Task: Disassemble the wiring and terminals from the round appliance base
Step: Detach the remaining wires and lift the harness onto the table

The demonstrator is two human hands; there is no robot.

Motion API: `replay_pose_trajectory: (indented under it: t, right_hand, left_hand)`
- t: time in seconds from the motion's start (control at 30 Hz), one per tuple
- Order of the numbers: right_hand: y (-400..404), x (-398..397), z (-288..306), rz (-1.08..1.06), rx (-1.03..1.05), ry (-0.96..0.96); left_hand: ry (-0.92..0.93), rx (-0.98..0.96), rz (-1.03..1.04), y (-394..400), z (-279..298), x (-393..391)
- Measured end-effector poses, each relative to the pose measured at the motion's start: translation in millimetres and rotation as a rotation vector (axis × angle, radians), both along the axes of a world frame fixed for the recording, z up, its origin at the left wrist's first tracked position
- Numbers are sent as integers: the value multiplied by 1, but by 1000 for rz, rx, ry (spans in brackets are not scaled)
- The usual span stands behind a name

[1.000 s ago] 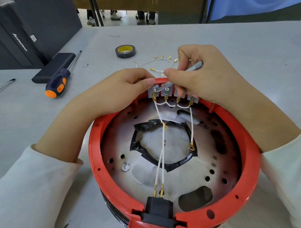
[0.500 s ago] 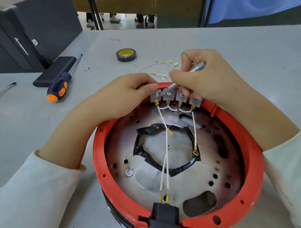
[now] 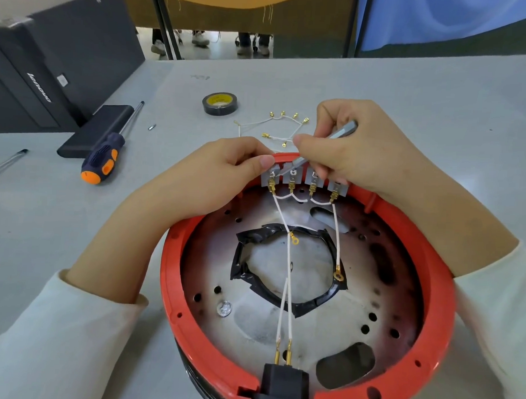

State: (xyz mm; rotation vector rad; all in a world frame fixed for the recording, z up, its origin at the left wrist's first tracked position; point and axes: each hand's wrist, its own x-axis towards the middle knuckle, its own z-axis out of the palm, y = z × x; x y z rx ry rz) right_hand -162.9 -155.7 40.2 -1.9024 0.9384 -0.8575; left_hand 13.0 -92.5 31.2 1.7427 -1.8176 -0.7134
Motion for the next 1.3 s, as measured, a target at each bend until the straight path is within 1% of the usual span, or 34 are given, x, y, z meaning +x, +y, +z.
replay_pose_trajectory:
  t: [0.1, 0.3, 0.5, 0.73, 0.9, 1.03, 1.17, 1.3]
  right_hand:
    - [-3, 3, 3, 9, 75, 26]
    - [-9, 10, 9, 47, 130, 134]
    - [-14, 13, 11, 45, 187, 134]
    - [-10, 10, 9, 14, 128, 87]
    - [0, 0, 17, 99, 58, 166]
    - [3, 8, 11, -41, -146, 113]
    - [1, 10, 0, -108, -121, -14]
    - [1, 10, -4, -113, -157, -1]
  left_hand:
    - [-15, -6, 0, -1, 0, 1]
    - [-50, -14, -16, -3, -2, 2]
    - [-56, -20, -10, -2, -2, 2]
    - [-51, -18, -19, -1, 0, 2]
    - [-40, -9, -37, 0, 0, 2]
    - [-43, -15, -40, -1, 0, 3]
    - [-28, -13, -47, -1, -1, 3]
    - [-20, -12, -48, -2, -2, 4]
